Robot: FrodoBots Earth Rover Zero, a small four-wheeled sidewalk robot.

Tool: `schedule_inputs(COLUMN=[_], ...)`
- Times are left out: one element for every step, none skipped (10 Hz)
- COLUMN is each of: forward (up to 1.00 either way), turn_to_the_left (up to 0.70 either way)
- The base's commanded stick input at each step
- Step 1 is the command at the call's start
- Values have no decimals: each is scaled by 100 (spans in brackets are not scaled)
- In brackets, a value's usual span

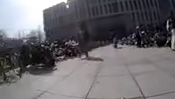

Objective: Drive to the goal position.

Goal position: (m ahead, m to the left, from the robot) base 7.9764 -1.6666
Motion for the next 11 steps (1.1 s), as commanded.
schedule_inputs(forward=[100, 100, 100, 100, 100, 100, 100, 100, 100, 100, 100], turn_to_the_left=[-27, -27, -27, -19, 0, 0, 0, 0, 0, 0, 0])
